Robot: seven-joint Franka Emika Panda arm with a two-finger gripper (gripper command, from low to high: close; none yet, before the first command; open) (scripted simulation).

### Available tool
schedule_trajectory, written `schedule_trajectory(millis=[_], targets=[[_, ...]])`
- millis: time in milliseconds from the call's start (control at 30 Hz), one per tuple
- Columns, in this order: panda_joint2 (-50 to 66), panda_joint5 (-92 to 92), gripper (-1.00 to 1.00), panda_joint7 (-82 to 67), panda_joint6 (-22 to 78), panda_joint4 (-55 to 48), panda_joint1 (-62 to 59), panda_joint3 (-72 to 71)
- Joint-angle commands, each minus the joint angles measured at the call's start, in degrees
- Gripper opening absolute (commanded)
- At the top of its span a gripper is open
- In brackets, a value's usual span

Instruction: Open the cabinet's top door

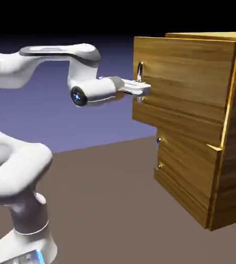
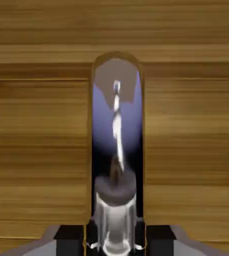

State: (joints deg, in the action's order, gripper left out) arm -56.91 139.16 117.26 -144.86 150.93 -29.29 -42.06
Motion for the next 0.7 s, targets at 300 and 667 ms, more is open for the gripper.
schedule_trajectory(millis=[300,667], targets=[[-6.91,-21.85,-1.00,4.74,17.54,12.16,8.19,20.77],[-6.23,-46.94,-1.00,5.02,38.50,14.39,6.50,43.62]])
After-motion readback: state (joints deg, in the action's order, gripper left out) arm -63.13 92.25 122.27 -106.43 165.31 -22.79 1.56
